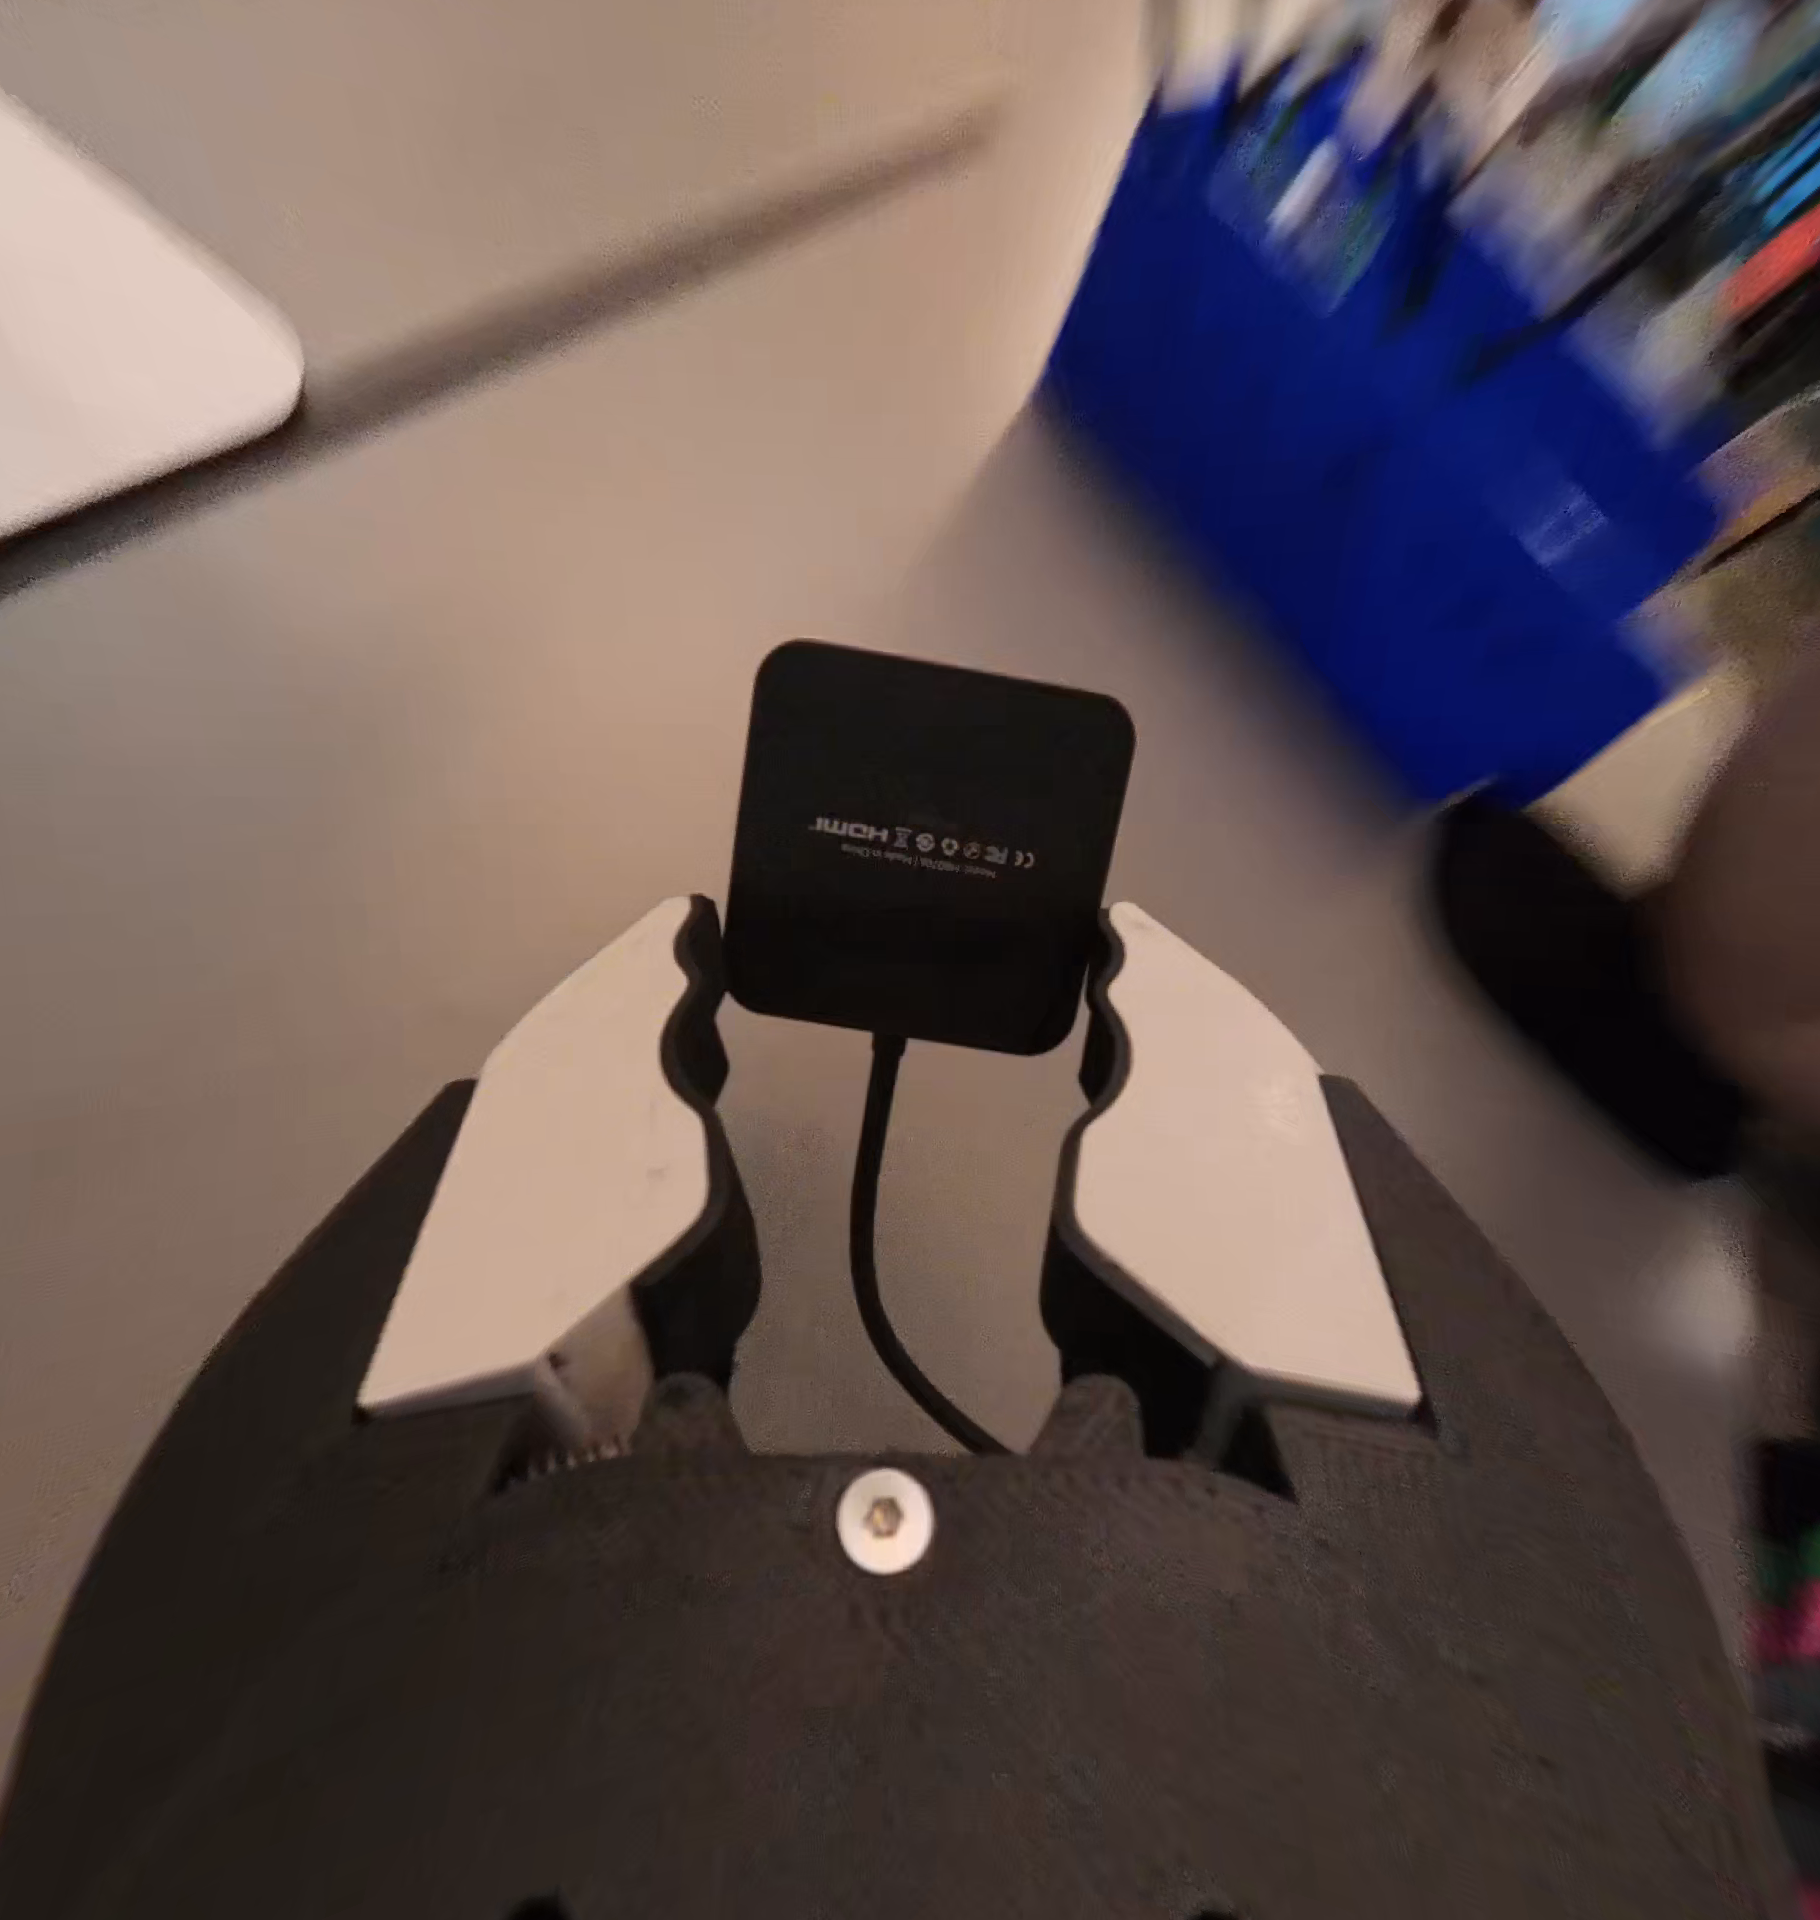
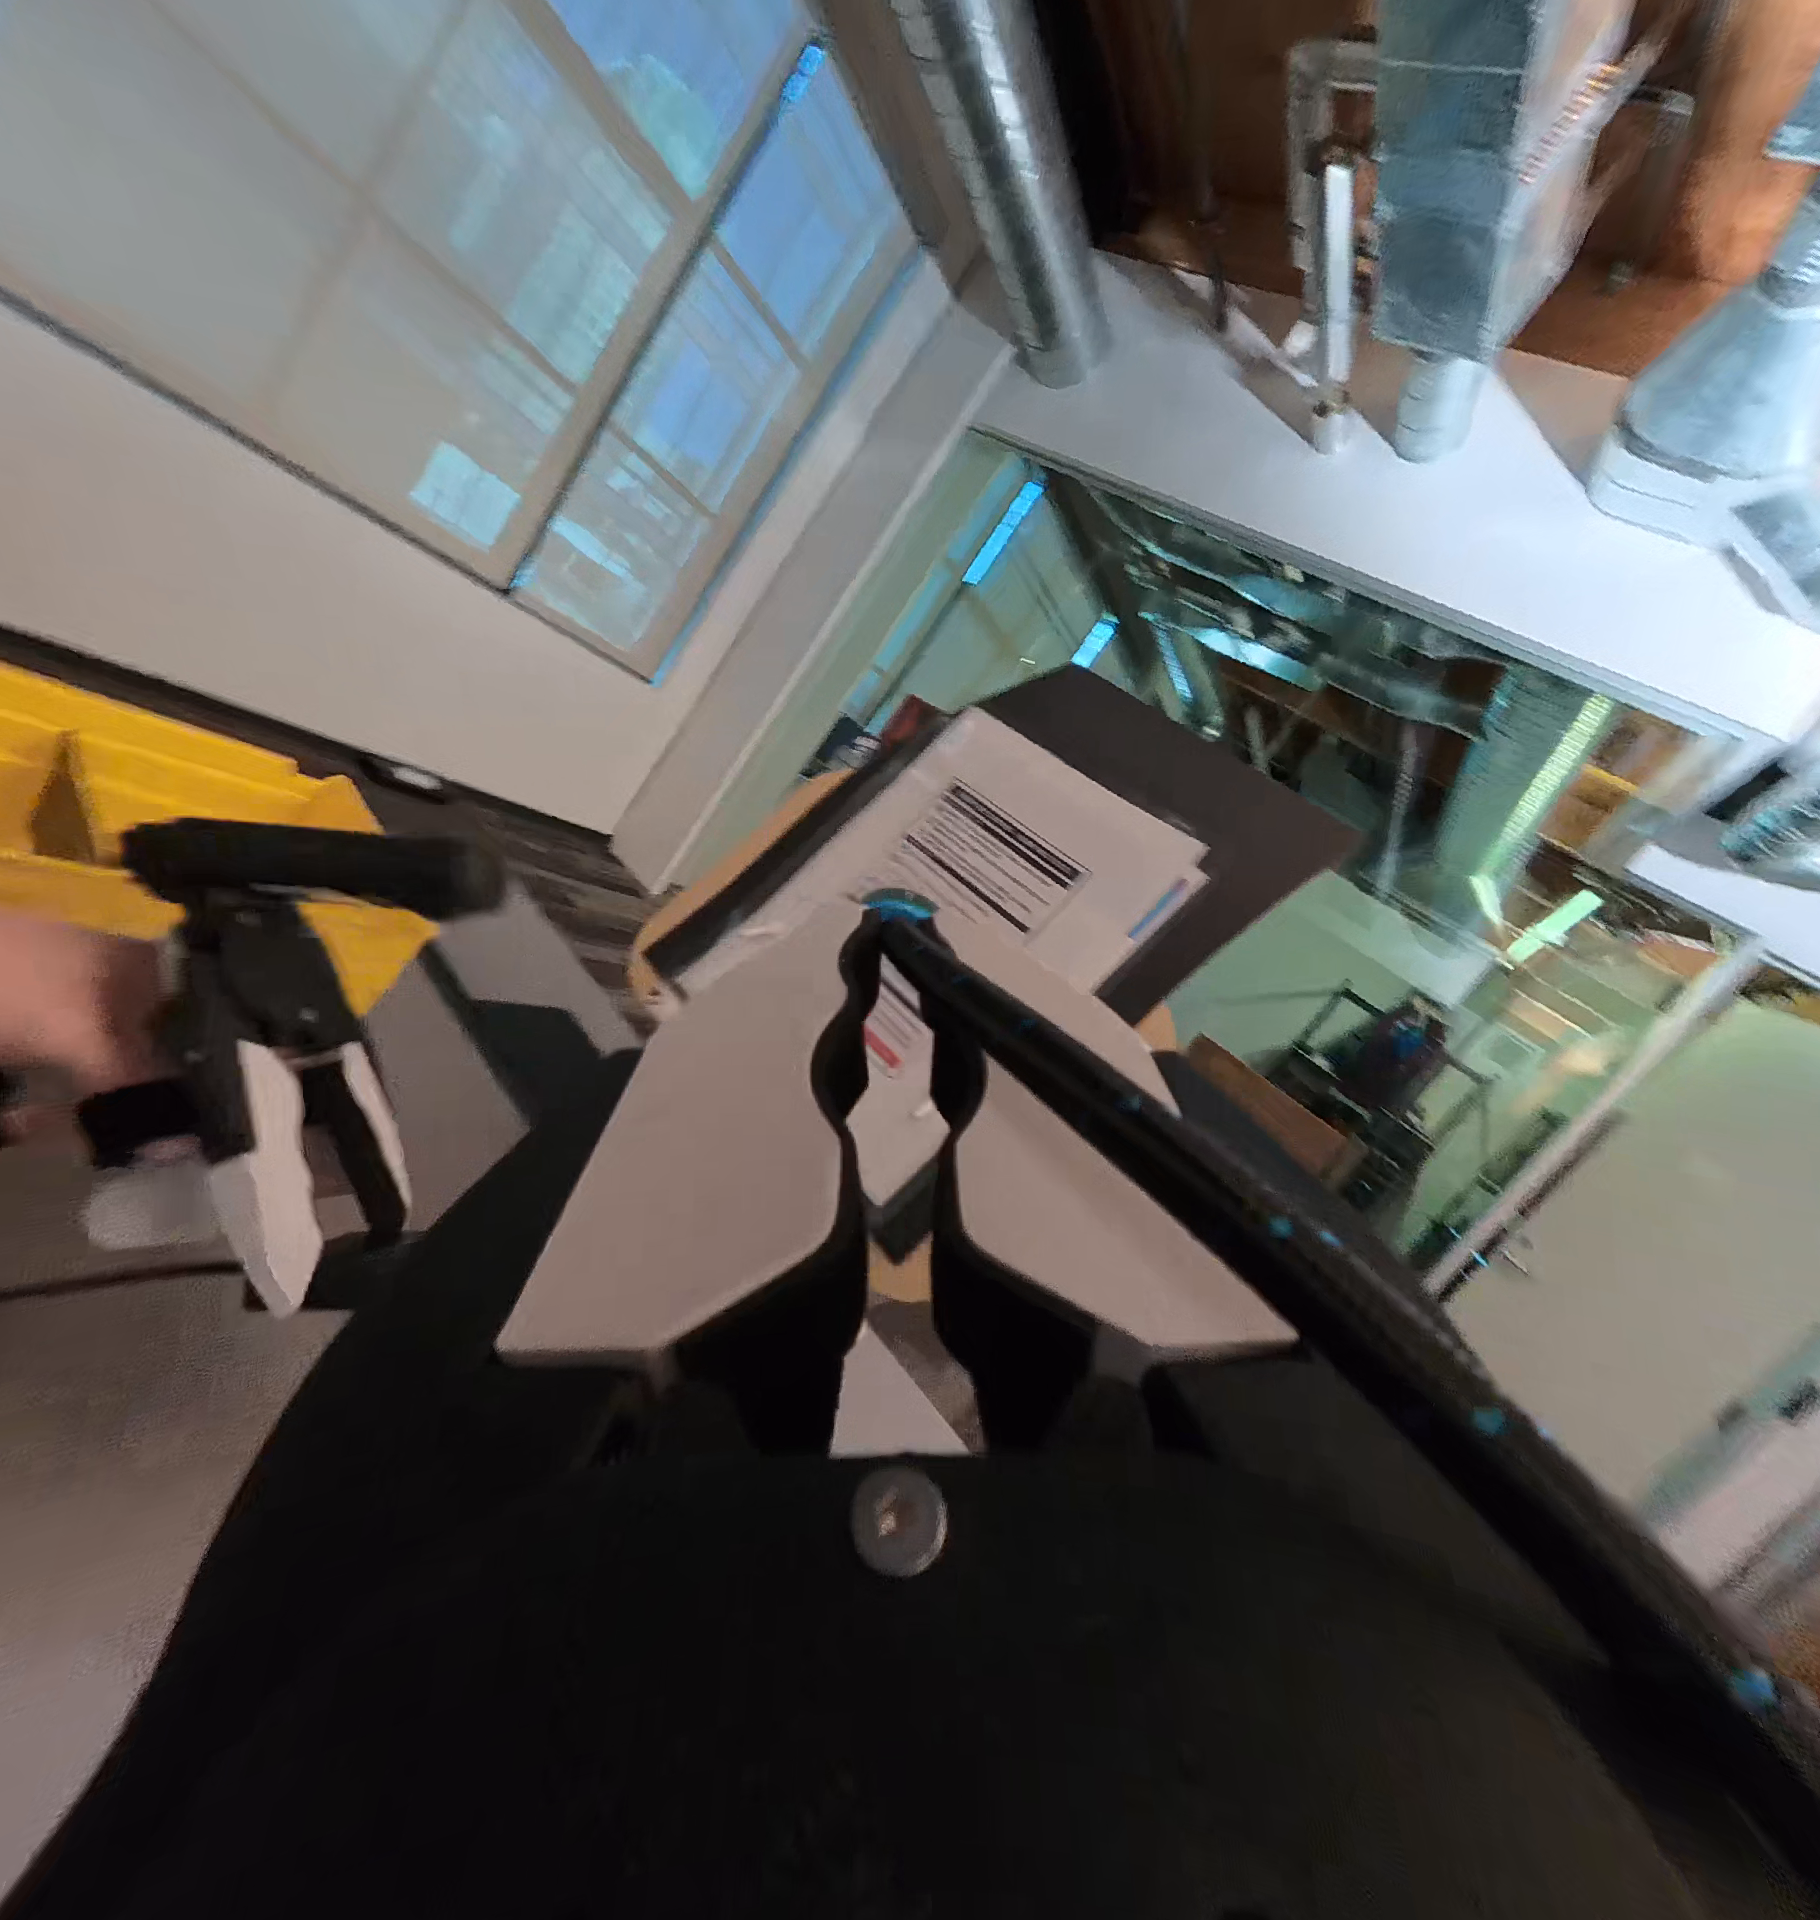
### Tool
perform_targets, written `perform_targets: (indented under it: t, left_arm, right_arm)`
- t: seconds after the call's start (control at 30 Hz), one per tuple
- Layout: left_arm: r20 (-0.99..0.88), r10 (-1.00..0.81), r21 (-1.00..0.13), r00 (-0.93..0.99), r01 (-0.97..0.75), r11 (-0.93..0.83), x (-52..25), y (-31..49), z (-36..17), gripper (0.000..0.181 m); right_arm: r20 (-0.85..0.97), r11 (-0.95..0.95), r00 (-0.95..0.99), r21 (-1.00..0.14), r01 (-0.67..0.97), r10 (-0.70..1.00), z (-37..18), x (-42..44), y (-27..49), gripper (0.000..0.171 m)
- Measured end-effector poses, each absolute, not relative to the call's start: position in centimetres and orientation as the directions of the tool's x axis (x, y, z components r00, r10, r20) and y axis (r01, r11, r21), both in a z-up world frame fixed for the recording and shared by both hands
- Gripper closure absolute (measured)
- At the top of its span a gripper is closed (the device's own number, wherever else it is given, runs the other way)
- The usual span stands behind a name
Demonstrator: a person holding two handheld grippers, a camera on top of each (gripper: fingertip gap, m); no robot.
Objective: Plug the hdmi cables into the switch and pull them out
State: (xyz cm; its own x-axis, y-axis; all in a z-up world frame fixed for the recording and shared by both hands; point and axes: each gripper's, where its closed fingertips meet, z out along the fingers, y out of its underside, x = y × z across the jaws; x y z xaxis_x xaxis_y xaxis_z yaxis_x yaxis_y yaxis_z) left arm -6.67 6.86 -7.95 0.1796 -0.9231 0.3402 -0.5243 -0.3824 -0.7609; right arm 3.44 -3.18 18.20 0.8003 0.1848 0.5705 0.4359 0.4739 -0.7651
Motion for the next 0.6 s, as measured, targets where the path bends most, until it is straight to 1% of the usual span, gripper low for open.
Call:
perform_targets:
  t: [0.03,0.07,0.13,0.2,0.27,0.33,0.47,0.6]
  left_arm:
    - [0.424,-0.897,-0.802,0.123,-0.410,-0.435,-6.2,6.5,-5.5,0.115]
    - [0.509,-0.860,-0.817,0.043,-0.289,-0.499,-6.0,6.0,-2.9,0.115]
    - [0.636,-0.757,-0.771,-0.147,-0.105,-0.628,-6.3,4.7,2.1,0.115]
    - [0.679,-0.674,-0.704,-0.291,0.001,-0.710,-6.7,3.7,5.5,0.115]
    - [0.692,-0.629,-0.663,-0.354,0.031,-0.748,-6.5,2.5,7.0,0.115]
    - [0.696,-0.611,-0.648,-0.376,0.036,-0.761,-5.9,1.3,7.6,0.115]
    - [0.697,-0.578,-0.630,-0.424,0.022,-0.776,-4.8,-1.0,8.4,0.114]
    - [0.685,-0.597,-0.643,-0.417,0.040,-0.765,-3.9,-2.6,8.7,0.114]
  right_arm:
    - [0.541,0.465,0.829,-0.775,0.428,0.139,18.2,3.9,-2.6,0.164]
    - [0.519,0.463,0.850,-0.777,0.426,0.090,18.0,4.2,-1.9,0.162]
    - [0.497,0.479,0.867,-0.752,0.452,-0.037,17.4,4.2,-1.0,0.165]
    - [0.521,0.482,0.846,-0.715,0.507,-0.117,16.0,2.9,0.0,0.165]
    - [0.569,0.465,0.805,-0.674,0.573,-0.168,14.7,1.0,0.7,0.165]
    - [0.595,0.472,0.785,-0.649,0.597,-0.174,13.8,-1.0,0.8,0.165]
    - [0.608,0.455,0.777,-0.652,0.606,-0.163,12.8,-2.6,1.2,0.165]
    - [0.575,0.461,0.803,-0.676,0.574,-0.156,12.5,-2.4,1.3,0.165]
